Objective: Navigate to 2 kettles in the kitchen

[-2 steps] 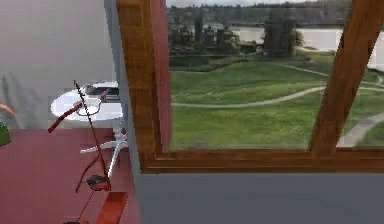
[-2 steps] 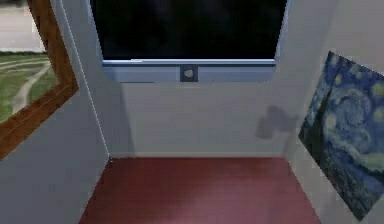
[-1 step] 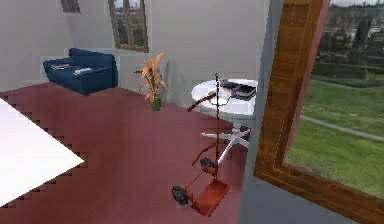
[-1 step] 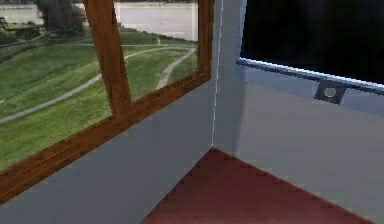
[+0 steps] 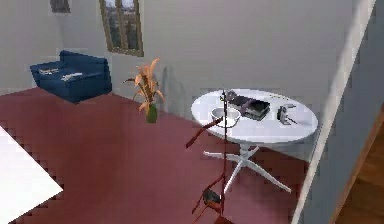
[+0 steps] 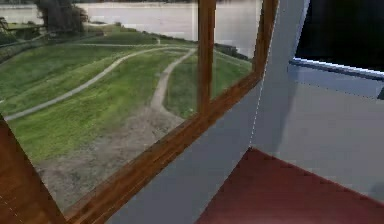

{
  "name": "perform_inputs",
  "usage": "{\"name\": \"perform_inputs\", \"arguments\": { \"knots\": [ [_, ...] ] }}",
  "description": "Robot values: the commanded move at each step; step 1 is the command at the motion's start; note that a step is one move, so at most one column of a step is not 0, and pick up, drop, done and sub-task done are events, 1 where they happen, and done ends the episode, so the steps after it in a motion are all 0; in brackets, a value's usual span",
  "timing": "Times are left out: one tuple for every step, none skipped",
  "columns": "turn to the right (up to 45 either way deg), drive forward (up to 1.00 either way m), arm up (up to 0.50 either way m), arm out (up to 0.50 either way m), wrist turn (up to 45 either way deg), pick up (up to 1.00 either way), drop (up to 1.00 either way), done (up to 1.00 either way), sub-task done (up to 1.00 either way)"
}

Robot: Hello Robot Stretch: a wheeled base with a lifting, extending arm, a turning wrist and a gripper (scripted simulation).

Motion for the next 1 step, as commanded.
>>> {"name": "perform_inputs", "arguments": {
  "knots": [
    [-45.0,0.00,0.00,0.00,0.0,0.00,0.00,0.00,0.00]
  ]
}}
